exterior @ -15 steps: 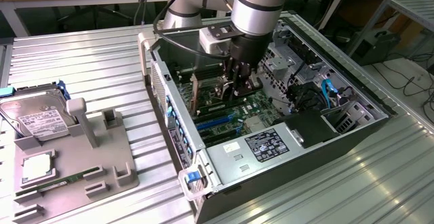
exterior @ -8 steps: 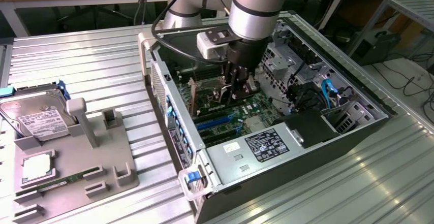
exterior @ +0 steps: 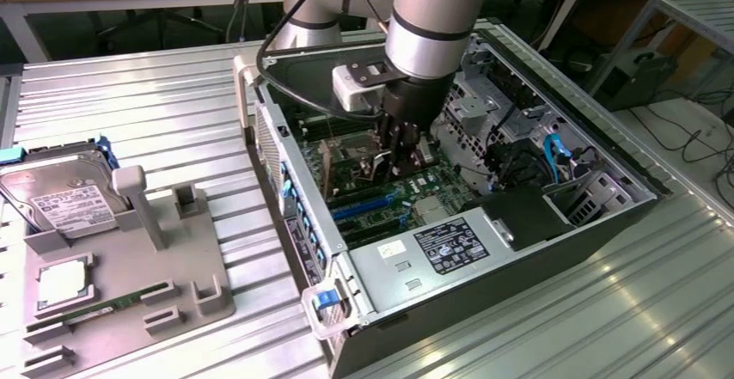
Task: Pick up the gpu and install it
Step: 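Insert the gpu into the slot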
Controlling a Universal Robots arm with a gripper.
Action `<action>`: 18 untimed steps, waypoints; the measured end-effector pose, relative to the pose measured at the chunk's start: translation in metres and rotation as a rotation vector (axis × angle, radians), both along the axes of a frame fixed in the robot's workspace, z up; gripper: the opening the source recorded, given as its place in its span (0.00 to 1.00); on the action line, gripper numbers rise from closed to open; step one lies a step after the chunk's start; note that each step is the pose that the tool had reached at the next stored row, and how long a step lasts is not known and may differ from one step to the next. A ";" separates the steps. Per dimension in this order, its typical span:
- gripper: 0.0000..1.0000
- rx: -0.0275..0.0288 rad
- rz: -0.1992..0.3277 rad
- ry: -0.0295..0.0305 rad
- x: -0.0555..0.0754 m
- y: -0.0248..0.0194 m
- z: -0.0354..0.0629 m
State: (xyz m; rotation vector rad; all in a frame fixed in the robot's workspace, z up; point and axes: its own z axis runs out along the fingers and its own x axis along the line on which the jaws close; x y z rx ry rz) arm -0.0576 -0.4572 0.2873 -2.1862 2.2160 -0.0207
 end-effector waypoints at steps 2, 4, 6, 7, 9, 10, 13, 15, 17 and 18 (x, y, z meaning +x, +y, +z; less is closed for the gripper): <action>0.28 0.0001 0.000 -0.0007 -0.001 0.0000 -0.0022; 0.28 0.0000 0.000 -0.0007 -0.001 0.0000 -0.0041; 0.28 0.0000 0.000 -0.0007 -0.003 0.0000 -0.0062; 0.28 0.0000 0.000 -0.0007 -0.004 0.0000 -0.0074; 0.28 0.0001 0.000 -0.0008 -0.004 0.0000 -0.0112; 0.28 0.0000 0.000 -0.0007 -0.004 -0.0001 -0.0129; 0.28 0.0000 0.000 -0.0007 -0.006 -0.0001 -0.0179; 0.28 0.0000 0.000 -0.0007 -0.008 -0.0002 -0.0214; 0.28 -0.0001 0.000 -0.0006 -0.008 -0.0020 -0.0233; 0.28 0.0001 0.000 -0.0006 -0.008 -0.0026 -0.0245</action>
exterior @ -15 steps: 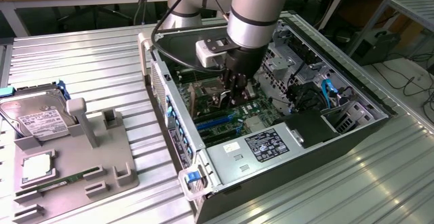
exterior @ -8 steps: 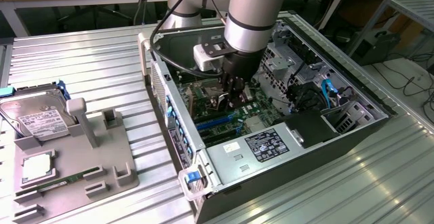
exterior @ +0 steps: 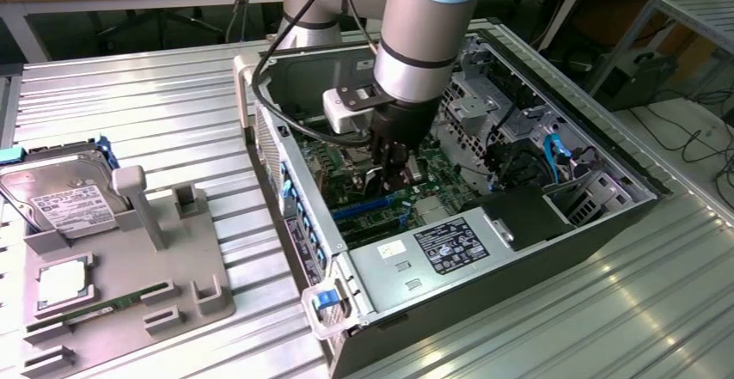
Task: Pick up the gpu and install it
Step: 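Insert the gpu into the slot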
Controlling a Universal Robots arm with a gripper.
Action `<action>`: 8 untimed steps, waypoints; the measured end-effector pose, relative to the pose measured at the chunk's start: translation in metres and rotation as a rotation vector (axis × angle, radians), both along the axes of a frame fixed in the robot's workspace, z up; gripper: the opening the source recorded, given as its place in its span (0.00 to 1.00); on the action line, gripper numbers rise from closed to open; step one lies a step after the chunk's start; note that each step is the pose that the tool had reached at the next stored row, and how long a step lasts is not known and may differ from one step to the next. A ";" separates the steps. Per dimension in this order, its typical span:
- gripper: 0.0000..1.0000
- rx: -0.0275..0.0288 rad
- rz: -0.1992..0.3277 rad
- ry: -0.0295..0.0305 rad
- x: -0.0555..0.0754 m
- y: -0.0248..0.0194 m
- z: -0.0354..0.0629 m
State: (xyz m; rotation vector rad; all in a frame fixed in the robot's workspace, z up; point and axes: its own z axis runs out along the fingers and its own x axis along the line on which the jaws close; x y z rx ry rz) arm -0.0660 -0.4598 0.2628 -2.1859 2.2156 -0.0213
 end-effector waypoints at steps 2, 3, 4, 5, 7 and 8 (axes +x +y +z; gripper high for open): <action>0.28 0.0000 0.000 -0.0001 -0.001 -0.0007 -0.0019; 0.28 0.0000 0.000 -0.0001 -0.002 -0.0008 -0.0026; 0.28 -0.0001 0.000 -0.0001 -0.003 -0.0009 -0.0034; 0.28 0.0001 0.000 -0.0001 -0.003 -0.0010 -0.0043; 0.28 0.0001 0.000 -0.0001 -0.004 -0.0011 -0.0058; 0.28 0.0000 0.000 -0.0001 -0.004 -0.0012 -0.0063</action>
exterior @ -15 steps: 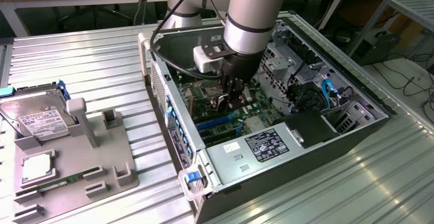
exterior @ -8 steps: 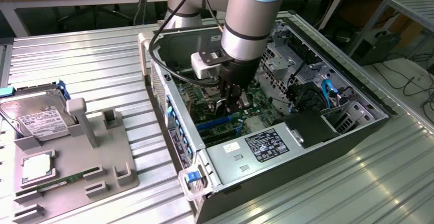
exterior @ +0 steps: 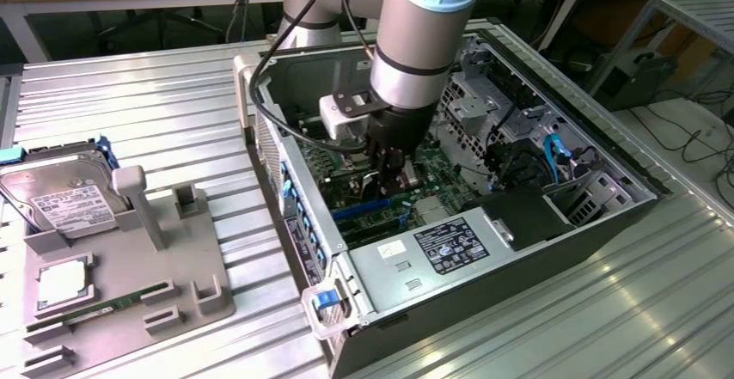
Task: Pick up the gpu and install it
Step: 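Insert the gpu into the slot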
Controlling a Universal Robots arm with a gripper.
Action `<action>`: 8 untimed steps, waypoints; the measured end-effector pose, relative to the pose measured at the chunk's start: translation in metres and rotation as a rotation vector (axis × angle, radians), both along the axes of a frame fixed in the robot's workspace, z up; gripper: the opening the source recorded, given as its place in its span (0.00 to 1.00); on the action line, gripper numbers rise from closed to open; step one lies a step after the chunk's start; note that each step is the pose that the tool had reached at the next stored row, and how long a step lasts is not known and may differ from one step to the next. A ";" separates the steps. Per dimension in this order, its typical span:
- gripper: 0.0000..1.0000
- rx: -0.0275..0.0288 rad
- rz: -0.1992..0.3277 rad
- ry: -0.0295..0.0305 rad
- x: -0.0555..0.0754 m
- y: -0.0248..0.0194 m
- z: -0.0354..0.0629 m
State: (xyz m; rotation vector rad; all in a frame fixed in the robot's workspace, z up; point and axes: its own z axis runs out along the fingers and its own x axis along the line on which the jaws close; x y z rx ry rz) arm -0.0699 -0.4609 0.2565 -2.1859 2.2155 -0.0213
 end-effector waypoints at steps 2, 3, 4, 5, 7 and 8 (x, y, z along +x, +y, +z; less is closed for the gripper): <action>0.28 -0.0001 0.000 0.0000 -0.001 0.0000 -0.0008; 0.28 -0.0001 0.000 0.0000 -0.001 0.0000 -0.0014; 0.28 -0.0001 0.000 0.0001 -0.001 0.0000 -0.0017; 0.28 -0.0002 0.000 0.0001 -0.002 0.0000 -0.0020; 0.28 -0.0001 0.000 0.0000 -0.002 0.0000 -0.0026; 0.28 0.0001 0.000 0.0000 -0.002 0.0000 -0.0031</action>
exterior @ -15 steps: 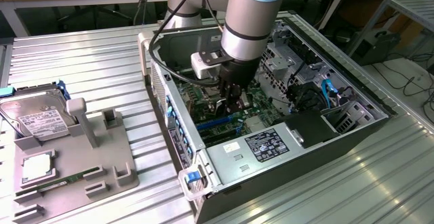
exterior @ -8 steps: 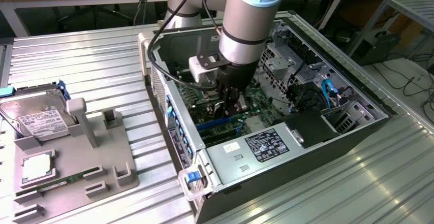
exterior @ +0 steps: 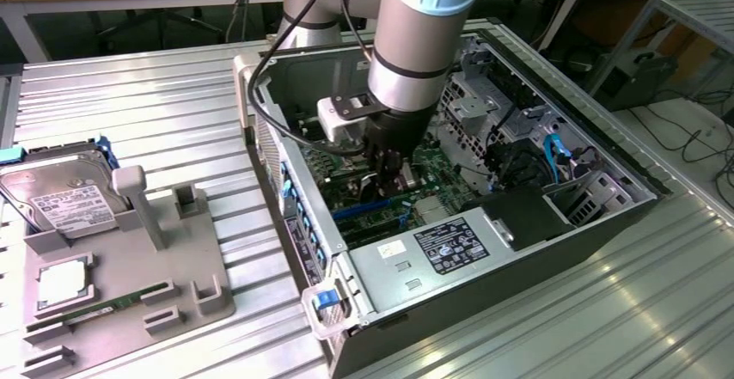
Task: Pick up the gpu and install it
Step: 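Insert the gpu into the slot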
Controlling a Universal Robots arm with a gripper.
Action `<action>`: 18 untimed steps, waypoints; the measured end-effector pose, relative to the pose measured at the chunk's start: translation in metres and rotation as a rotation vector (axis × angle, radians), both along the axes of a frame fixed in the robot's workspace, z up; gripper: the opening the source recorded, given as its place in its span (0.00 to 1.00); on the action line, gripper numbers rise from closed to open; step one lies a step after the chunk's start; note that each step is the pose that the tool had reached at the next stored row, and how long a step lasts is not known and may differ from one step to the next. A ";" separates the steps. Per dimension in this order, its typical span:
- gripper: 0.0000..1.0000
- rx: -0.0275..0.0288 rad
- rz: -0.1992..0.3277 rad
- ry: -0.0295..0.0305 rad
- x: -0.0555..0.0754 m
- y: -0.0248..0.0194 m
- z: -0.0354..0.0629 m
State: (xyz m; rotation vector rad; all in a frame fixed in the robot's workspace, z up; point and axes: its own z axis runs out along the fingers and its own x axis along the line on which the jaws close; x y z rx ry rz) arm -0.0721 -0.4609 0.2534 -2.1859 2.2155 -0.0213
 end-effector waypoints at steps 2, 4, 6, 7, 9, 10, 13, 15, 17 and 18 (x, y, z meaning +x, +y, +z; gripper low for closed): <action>0.28 -0.0002 0.000 0.0002 -0.001 0.0000 -0.0006; 0.28 -0.0002 0.000 0.0009 -0.001 0.0000 -0.0010; 0.28 -0.0001 0.000 0.0012 -0.002 0.0000 -0.0017; 0.28 -0.0002 0.000 0.0012 -0.002 0.0000 -0.0019; 0.28 -0.0002 0.000 0.0013 -0.003 0.0000 -0.0023; 0.28 -0.0002 0.000 0.0013 -0.003 0.0000 -0.0024; 0.28 -0.0002 0.000 0.0013 -0.003 0.0000 -0.0025; 0.28 -0.0001 0.000 0.0013 -0.003 0.0000 -0.0026; 0.28 0.0029 0.000 0.0012 -0.003 0.0000 -0.0026; 0.28 0.0063 0.000 0.0011 -0.003 0.0000 -0.0027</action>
